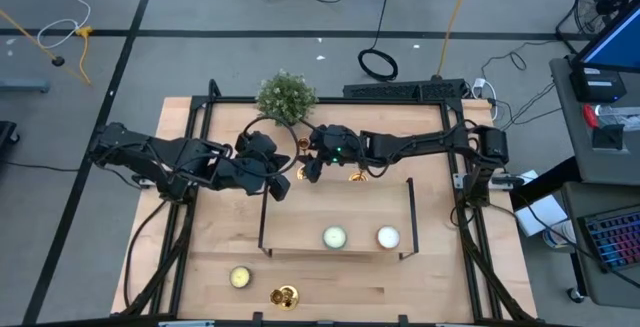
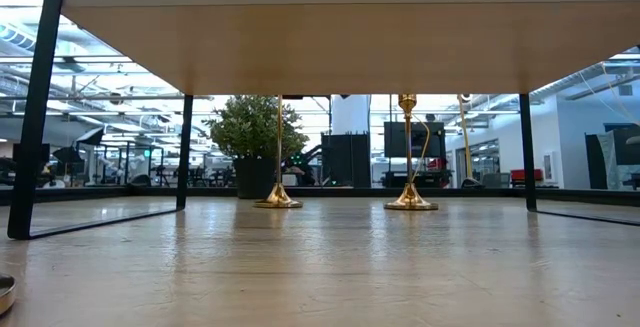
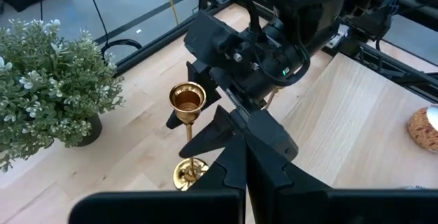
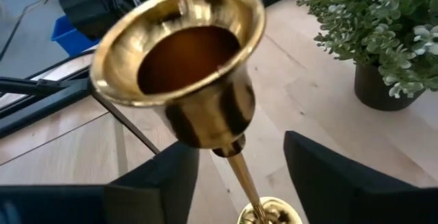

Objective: Pick & Place candle stick holders
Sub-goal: Put the top left candle holder on the shelf

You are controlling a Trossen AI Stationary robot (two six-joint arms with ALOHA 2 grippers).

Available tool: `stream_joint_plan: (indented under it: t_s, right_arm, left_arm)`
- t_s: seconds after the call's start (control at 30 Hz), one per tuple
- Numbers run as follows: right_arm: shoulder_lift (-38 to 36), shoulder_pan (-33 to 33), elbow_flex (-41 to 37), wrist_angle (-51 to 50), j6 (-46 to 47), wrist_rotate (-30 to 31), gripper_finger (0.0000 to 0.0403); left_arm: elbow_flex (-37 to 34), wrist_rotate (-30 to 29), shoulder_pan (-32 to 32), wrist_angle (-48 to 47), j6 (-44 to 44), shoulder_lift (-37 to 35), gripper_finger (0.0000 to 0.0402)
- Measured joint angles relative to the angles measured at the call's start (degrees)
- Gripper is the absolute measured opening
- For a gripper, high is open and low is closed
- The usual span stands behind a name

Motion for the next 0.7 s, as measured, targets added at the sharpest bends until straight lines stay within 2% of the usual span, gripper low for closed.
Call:
stream_joint_plan:
  t_s: [0.17, 0.5, 0.7]
  right_arm:
    - [0.0, 0.0, 0.0, 0.0, 0.0, -0.1, 0.0164]
    - [0.0, 0.0, 0.0, -0.3, 0.0, -0.2, 0.0102]
    - [0.0, 0.0, 0.0, -0.4, -0.1, -0.2, 0.0044]
  left_arm:
    - [0.0, 0.0, 0.0, 0.0, 0.3, 0.0, 0.0001]
    - [0.0, 0.0, 0.0, 0.0, 0.5, 0.0, 0.0001]
    - [0.0, 0.0, 0.0, 0.0, 0.5, 0.0, 0.0001]
